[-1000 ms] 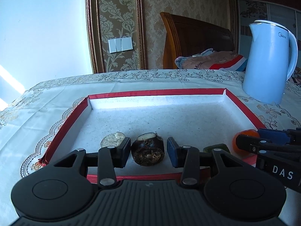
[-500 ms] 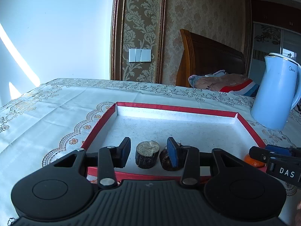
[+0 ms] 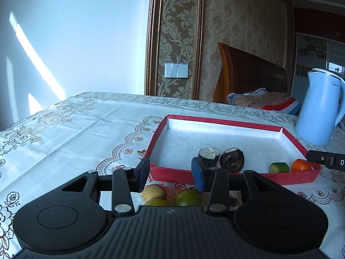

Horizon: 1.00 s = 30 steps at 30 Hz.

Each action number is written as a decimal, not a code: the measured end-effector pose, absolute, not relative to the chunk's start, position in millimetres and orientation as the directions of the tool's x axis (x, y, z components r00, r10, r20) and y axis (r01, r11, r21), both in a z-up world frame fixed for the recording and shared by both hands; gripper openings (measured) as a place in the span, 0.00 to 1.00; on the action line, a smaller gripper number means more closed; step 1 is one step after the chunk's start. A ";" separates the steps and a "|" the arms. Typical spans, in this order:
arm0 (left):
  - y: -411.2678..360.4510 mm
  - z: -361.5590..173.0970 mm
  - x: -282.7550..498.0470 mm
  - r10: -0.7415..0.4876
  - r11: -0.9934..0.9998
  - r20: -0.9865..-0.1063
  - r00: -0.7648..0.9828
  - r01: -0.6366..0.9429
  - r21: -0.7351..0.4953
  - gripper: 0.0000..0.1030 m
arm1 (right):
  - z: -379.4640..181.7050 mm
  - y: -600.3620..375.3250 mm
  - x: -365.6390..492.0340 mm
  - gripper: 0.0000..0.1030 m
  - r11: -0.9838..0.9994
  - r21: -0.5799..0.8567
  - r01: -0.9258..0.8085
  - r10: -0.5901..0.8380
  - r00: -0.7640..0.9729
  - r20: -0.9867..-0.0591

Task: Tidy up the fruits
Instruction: 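Lower the tangerine into the tray and open the right gripper while the left gripper withdraws, then move the right gripper onto a brown kiwi while the left gripper moves to a green tomato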

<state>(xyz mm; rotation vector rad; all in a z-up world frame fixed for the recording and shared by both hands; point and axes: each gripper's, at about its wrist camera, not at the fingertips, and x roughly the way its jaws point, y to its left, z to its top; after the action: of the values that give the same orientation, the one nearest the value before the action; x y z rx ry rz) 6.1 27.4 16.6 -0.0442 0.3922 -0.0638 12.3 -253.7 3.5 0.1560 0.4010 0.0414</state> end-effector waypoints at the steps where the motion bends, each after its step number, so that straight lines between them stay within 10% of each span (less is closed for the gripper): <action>1: 31.6 17.0 3.5 -0.074 0.997 -0.380 0.922 0.054 -0.061 0.40 | 3.3 -253.6 8.6 0.45 0.984 0.174 -0.026 0.093 0.916 -0.391; 23: 64.9 0.7 -36.2 -0.064 0.996 -0.420 0.905 0.085 0.030 0.69 | -14.6 -212.2 -24.6 0.45 0.982 0.077 -0.171 0.185 0.814 -0.551; 30: 49.6 -4.4 -26.9 -0.134 0.980 -0.472 0.871 0.188 0.068 0.70 | -18.2 -205.6 -21.2 0.29 0.982 0.043 -0.182 0.173 0.796 -0.580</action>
<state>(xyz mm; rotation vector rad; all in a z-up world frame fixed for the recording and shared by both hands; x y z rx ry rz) -26.9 49.6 -4.4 0.1135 0.4846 -0.1685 -21.2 -205.6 -18.2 -0.0158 0.6220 0.1907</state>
